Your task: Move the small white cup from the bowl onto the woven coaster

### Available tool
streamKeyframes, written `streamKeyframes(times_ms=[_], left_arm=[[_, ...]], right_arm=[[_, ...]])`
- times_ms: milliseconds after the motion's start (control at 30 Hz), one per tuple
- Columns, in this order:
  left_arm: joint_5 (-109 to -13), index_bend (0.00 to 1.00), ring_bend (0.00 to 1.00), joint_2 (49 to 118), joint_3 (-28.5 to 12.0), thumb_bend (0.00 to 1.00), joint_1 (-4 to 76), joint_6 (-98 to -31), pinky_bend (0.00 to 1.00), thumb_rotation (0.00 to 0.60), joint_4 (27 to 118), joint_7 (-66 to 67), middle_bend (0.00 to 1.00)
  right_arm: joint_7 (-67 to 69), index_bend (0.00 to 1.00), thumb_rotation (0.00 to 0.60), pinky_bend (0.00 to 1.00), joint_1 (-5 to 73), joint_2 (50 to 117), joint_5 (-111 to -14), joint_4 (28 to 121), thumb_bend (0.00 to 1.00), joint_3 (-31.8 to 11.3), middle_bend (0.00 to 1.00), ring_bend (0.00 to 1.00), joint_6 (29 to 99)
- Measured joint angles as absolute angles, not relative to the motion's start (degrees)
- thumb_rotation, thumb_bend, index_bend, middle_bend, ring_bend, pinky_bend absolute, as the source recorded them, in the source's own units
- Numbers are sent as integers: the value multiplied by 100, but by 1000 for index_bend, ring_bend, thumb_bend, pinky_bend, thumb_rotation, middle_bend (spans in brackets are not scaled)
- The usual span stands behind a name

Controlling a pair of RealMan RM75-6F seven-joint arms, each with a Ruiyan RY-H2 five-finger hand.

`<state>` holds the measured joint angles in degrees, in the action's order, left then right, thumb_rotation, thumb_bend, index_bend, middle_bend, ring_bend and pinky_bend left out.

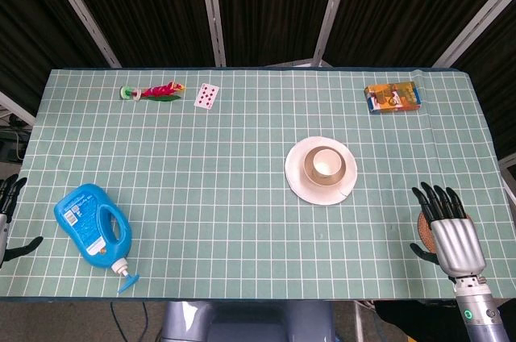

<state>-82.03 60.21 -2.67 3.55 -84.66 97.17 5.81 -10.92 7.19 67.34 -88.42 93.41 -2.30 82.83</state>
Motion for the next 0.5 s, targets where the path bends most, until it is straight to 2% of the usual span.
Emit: streamKeyframes(times_ms=[500], left_arm=[[-8154, 0, 0, 6009, -291, 0, 360, -8445, 0, 600, 9689, 511, 0]], right_arm=[[-1107, 0, 600, 0, 771, 6776, -8846, 9350, 11, -255, 0, 0, 8231]])
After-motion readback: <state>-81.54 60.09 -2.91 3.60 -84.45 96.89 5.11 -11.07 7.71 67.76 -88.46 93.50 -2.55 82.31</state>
